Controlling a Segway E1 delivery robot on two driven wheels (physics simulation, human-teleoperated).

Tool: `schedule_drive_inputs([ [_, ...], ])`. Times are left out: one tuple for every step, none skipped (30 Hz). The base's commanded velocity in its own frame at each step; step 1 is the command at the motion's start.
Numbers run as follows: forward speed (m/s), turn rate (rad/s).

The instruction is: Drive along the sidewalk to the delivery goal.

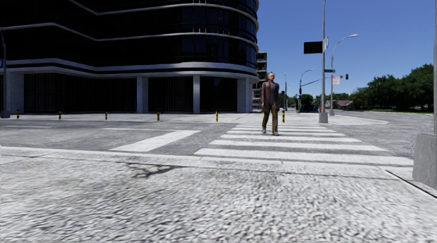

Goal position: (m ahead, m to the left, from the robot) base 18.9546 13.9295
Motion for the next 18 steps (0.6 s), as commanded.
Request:
schedule_drive_inputs([
  [2.00,0.00],
  [2.00,0.00],
  [2.00,0.00],
  [2.00,0.00],
  [2.00,0.00],
  [2.00,0.00],
  [2.00,0.00],
  [2.00,0.00],
  [2.00,0.00],
  [2.00,0.00],
  [2.00,0.00],
  [2.00,0.00],
  [2.00,0.00],
  [2.00,0.00],
  [2.00,0.00],
  [2.00,0.00],
  [2.00,0.00],
  [2.00,0.00],
])
